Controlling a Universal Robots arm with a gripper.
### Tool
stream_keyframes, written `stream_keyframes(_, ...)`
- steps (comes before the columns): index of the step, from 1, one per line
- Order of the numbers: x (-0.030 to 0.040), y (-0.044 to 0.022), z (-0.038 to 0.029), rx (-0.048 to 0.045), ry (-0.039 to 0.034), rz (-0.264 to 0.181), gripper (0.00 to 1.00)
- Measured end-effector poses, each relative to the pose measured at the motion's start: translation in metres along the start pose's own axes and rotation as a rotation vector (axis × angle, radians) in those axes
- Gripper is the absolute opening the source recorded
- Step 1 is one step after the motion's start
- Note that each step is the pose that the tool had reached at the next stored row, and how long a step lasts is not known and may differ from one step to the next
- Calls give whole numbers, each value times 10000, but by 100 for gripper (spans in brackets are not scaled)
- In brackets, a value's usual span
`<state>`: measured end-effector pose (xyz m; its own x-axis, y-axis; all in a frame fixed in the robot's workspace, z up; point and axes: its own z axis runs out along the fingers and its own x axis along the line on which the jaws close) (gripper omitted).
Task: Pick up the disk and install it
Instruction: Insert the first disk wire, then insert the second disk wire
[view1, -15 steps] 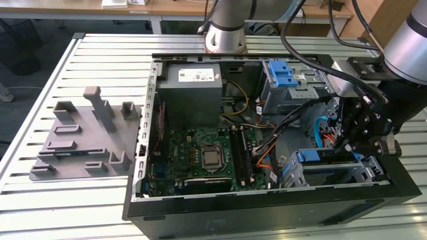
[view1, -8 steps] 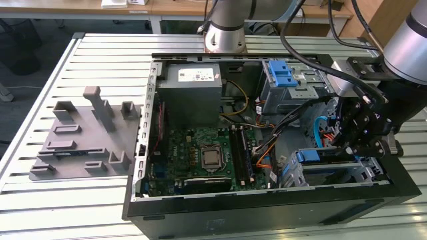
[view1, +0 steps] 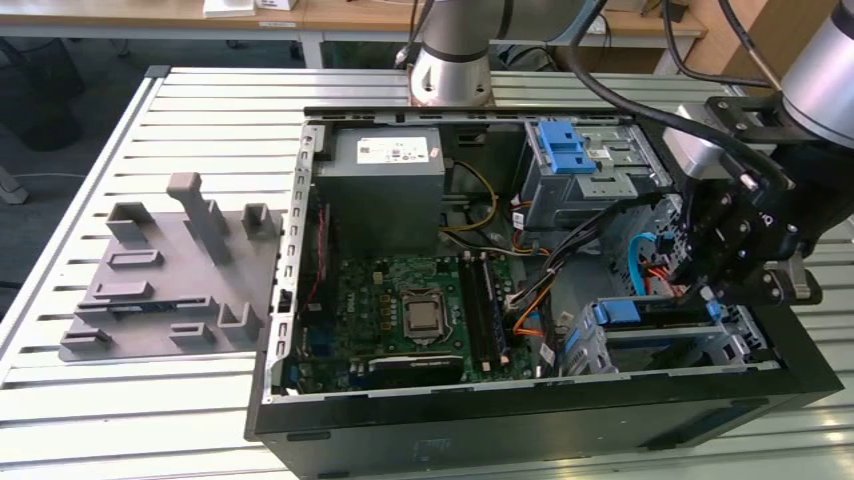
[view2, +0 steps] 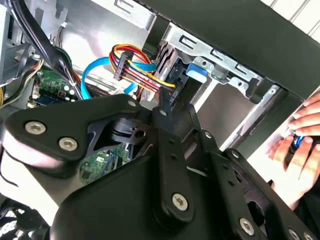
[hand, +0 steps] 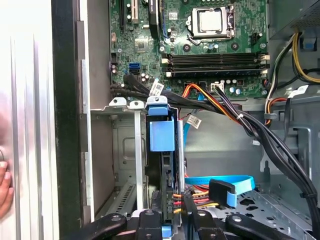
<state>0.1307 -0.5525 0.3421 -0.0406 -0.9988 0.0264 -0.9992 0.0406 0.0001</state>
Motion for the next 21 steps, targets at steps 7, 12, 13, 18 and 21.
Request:
stream_keyframes(7,0,0,-3,0,-1,0,11)
stream_keyframes(12,0,0,-6,0,-1,0,11)
stream_keyframes(13,0,0,-7,0,0,0,11)
stream_keyframes(18,0,0,-9,0,0,0,11)
stream_keyframes(21,0,0,-11,0,0,0,11)
